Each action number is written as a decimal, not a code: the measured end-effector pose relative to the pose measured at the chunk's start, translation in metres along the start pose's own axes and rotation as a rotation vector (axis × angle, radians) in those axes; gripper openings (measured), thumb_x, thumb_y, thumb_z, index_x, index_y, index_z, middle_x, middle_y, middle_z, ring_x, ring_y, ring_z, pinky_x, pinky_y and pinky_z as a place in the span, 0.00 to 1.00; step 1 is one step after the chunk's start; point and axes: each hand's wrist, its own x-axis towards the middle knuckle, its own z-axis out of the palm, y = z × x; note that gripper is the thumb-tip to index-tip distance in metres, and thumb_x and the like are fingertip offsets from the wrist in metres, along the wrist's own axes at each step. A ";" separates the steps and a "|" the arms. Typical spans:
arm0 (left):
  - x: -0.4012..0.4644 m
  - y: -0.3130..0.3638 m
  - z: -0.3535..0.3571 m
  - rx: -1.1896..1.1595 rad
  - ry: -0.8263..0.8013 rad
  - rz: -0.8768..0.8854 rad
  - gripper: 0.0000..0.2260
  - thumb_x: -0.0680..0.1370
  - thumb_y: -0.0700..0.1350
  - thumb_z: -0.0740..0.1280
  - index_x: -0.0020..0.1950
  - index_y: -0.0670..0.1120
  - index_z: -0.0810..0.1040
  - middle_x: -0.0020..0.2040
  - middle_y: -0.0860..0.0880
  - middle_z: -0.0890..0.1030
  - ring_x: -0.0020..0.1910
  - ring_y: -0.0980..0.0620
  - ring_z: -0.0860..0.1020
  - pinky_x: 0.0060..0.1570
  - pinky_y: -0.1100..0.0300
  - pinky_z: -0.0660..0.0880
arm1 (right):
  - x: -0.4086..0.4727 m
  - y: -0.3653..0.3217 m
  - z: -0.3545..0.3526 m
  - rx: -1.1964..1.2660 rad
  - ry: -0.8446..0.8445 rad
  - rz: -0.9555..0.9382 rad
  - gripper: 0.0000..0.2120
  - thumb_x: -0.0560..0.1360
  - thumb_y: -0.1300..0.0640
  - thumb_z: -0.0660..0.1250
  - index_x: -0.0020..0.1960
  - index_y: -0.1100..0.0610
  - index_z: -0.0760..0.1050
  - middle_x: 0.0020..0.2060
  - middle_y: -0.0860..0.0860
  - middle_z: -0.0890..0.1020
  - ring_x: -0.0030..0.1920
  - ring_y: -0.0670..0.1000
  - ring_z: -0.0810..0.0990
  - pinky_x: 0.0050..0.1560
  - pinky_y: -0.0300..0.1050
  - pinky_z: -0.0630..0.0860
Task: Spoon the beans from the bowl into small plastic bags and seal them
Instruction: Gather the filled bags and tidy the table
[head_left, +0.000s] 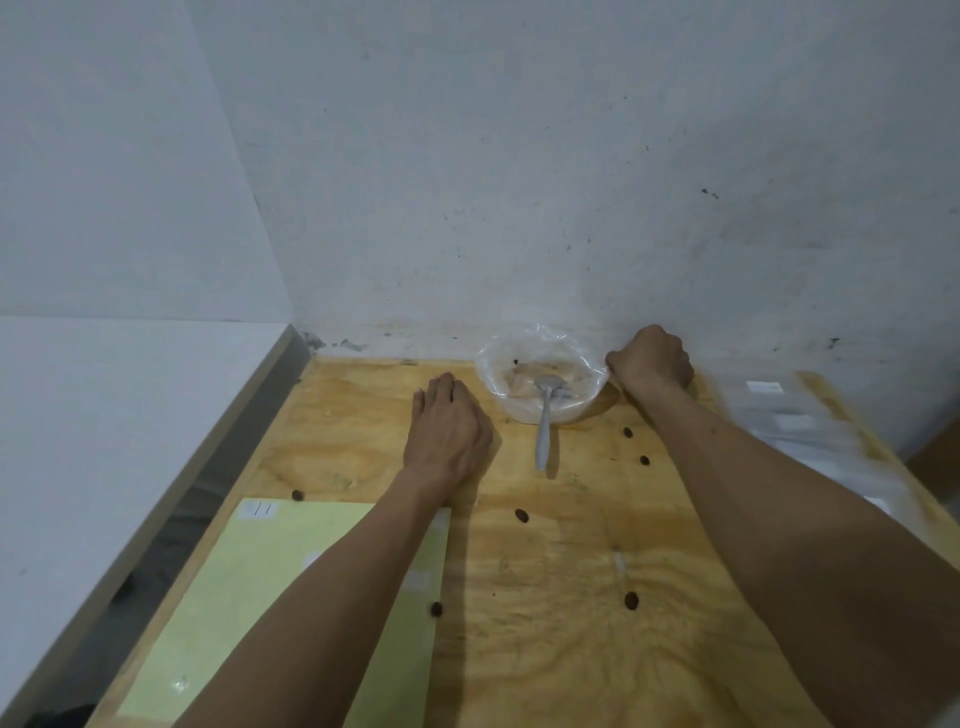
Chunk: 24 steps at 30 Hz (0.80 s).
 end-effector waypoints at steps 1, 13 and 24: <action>0.000 0.000 0.000 0.003 -0.003 -0.001 0.17 0.81 0.39 0.54 0.68 0.34 0.69 0.71 0.38 0.69 0.73 0.38 0.64 0.74 0.43 0.57 | 0.000 0.004 -0.002 0.020 -0.016 0.005 0.08 0.74 0.59 0.69 0.39 0.60 0.74 0.41 0.56 0.80 0.40 0.59 0.77 0.39 0.45 0.71; -0.002 0.004 0.000 0.057 -0.019 -0.010 0.21 0.82 0.41 0.52 0.72 0.33 0.65 0.75 0.37 0.66 0.76 0.38 0.60 0.76 0.43 0.54 | -0.007 0.032 -0.001 -0.032 -0.126 -0.338 0.14 0.77 0.64 0.61 0.43 0.57 0.85 0.46 0.54 0.84 0.51 0.59 0.81 0.50 0.47 0.77; -0.006 0.001 0.004 0.079 -0.012 0.007 0.23 0.82 0.41 0.52 0.75 0.32 0.63 0.77 0.36 0.63 0.78 0.37 0.59 0.77 0.42 0.53 | -0.016 0.036 -0.017 -0.054 -0.186 -0.325 0.11 0.78 0.63 0.66 0.56 0.61 0.85 0.56 0.56 0.85 0.61 0.56 0.81 0.60 0.40 0.74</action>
